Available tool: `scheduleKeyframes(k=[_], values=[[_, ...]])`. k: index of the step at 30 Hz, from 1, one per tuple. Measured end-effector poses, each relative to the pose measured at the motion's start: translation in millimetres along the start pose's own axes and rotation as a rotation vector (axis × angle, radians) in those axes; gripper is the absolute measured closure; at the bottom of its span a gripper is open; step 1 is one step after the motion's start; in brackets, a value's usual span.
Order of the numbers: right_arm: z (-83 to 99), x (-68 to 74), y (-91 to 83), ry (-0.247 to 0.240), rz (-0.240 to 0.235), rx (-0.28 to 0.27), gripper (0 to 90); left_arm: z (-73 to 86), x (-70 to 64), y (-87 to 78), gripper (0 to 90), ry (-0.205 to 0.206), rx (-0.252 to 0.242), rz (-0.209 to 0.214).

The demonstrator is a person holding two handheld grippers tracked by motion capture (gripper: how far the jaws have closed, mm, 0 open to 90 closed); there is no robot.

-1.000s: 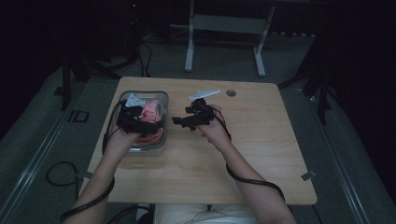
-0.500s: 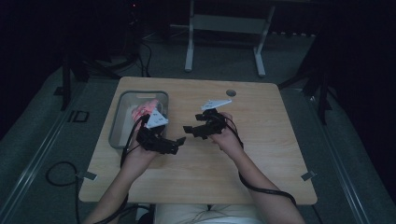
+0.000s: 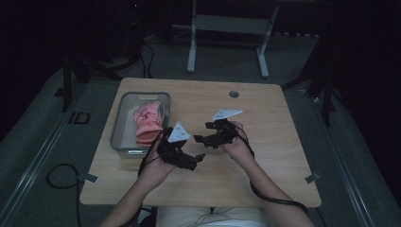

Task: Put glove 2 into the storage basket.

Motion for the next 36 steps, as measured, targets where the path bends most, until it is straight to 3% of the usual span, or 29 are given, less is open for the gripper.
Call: scheduleKeyframes(k=[3,10,16,18,22,32,36], values=[[9.0,1.6,-1.1,-0.010,0.001,0.006,19.3,5.0,-10.3,8.1,1.3,0.007,0.003,0.035],[27.0,1.2,-4.5,-0.009,0.005,0.015,18.4,16.1,-22.0,20.2,1.3,0.039,0.020,0.068],[43.4,4.0,-5.1,-0.021,-0.005,0.031,17.0,22.8,-28.3,27.4,1.3,0.038,0.027,0.099],[47.8,4.9,-5.4,-0.026,-0.006,0.032,17.0,28.4,-32.1,31.6,1.3,0.063,0.029,0.116],[57.0,6.7,-7.5,-0.048,-0.009,0.037,17.0,37.5,-33.7,37.4,1.3,0.125,0.047,0.105],[77.6,6.8,-15.1,-0.043,-0.010,0.049,17.0,53.5,-40.8,53.3,1.3,0.121,0.070,0.168],[88.8,8.3,-18.5,-0.038,-0.019,0.054,16.8,67.9,-42.4,64.2,1.3,0.176,0.105,0.189]])
Point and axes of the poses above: each handheld gripper's, and its own axes: y roughly forward along the jaws, z roughly out of its underside, x roughly to its left, the point moved 9 cm from there along y, roughly forward along the jaws, and after that the axes turned 8 degrees about -y, right-handed, at the moved point
